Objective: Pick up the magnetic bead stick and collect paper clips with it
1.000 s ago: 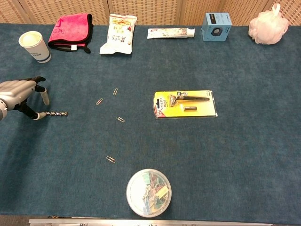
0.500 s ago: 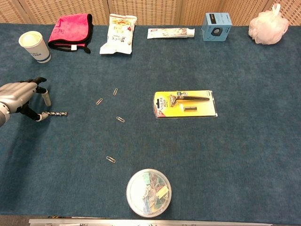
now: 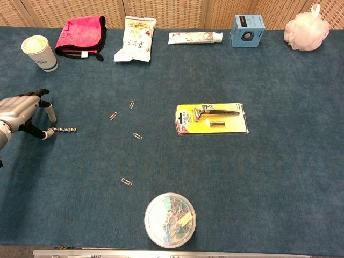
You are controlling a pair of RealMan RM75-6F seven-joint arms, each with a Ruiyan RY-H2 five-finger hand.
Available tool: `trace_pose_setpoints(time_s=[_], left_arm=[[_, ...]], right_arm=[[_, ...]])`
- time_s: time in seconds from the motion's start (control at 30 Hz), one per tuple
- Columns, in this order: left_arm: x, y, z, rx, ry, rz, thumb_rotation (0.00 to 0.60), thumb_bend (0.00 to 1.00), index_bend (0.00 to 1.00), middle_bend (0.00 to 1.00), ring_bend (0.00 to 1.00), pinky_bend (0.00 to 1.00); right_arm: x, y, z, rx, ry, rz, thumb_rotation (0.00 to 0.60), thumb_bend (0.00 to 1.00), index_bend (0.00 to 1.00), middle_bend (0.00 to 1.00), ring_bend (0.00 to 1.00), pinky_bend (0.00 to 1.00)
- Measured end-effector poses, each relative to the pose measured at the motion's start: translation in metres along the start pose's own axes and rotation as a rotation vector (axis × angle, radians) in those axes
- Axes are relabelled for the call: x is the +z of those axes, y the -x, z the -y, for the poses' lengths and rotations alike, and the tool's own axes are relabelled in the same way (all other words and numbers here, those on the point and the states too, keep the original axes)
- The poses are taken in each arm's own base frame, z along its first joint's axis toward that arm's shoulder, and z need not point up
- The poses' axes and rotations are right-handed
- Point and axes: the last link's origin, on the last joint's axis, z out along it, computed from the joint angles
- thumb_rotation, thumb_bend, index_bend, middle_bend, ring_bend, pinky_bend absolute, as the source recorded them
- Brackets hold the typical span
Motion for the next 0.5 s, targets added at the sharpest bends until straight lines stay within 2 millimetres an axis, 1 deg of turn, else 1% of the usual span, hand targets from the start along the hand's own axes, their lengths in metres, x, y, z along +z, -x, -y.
trace_pose_setpoints(time_s=[0.5], left_arm=[[0.0056,0.0052,0.0002,-0.003,-0.005,0.021,0.600,0.27,0.45,0.00,0.00,0.06]], right_arm=[[-0.0005,-0.0009,-0.0005,0.002,0.001,-0.003,0.600,0.01,0.19,0.18,0.12,0.32]])
